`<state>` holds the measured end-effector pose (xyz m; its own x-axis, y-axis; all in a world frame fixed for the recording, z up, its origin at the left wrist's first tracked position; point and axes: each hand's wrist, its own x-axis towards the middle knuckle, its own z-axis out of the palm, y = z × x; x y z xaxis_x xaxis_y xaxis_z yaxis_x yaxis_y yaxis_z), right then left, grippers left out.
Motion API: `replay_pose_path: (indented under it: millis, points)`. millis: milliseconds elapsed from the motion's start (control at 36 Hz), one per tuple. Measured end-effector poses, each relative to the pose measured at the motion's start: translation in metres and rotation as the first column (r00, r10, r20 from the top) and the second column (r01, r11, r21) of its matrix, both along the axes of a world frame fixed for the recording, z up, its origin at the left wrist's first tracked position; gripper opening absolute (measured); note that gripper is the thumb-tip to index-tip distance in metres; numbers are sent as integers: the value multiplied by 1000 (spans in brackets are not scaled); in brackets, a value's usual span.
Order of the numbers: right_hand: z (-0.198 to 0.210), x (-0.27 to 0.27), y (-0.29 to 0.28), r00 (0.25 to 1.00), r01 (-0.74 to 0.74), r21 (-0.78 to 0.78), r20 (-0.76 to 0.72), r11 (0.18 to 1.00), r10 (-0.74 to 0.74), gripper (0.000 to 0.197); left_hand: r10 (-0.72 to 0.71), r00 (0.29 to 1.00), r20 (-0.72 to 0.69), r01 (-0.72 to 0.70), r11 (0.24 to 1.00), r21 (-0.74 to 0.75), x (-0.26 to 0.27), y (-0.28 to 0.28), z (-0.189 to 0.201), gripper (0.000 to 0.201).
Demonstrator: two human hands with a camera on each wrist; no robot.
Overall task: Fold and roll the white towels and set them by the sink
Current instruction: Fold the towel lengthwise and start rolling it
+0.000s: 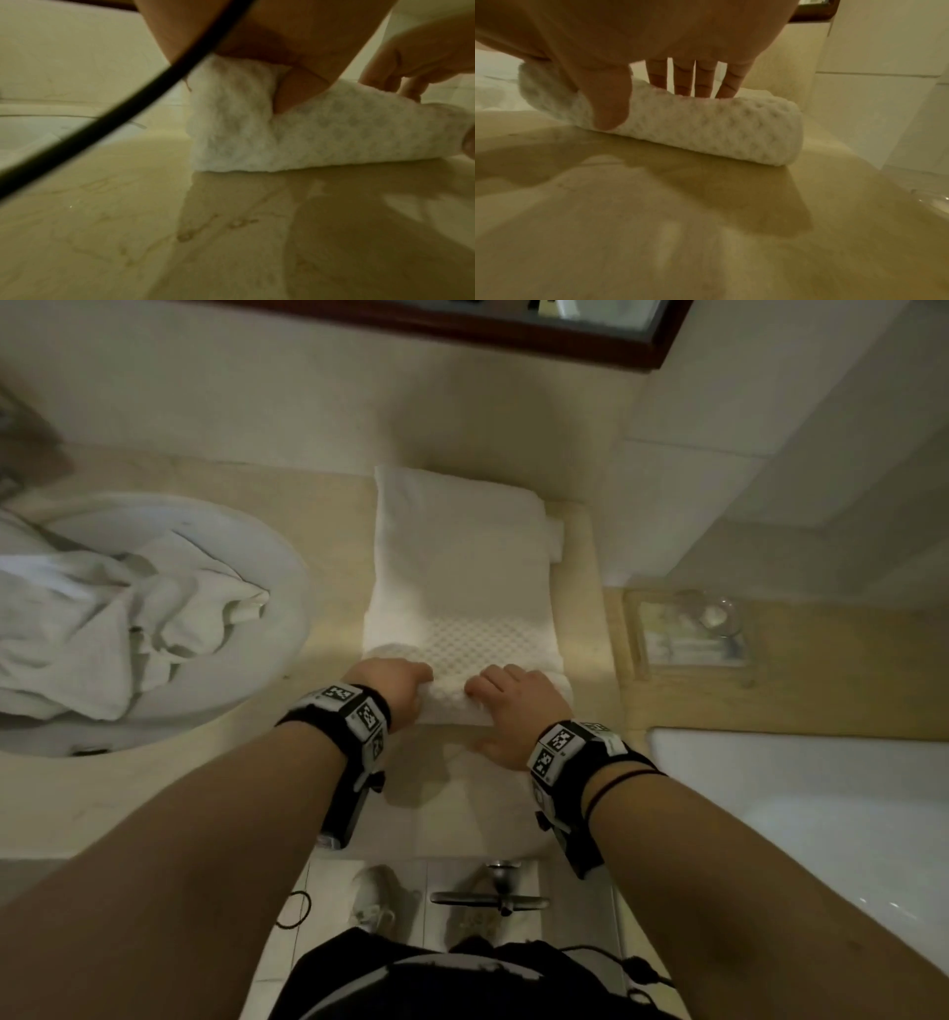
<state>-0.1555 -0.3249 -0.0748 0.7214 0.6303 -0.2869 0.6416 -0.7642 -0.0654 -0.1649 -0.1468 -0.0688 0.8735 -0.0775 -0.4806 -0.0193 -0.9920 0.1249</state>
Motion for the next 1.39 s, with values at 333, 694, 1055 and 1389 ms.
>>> replay_pose_path:
  millis: [333, 694, 1055, 1389]
  points:
    - [11, 28, 26, 988, 81, -170, -120, 982, -102, 23, -54, 966, 254, 47, 998, 33, -17, -3, -17, 43]
    - [15, 43, 37, 909, 260, -209, -277, 943, -312, 36, -235, 957, 172, 197, 958, 210, -16, -4, -5, 68]
    - [6, 21, 5, 996, -27, 136, 89, 990, 15, 33, -25, 999, 46, 25, 1000, -7, 5, -22, 10, 31]
    - [17, 19, 15, 996, 36, -114, -72, 993, -44, 40, -139, 973, 187, 159, 982, -98, 0, -10, 3, 51]
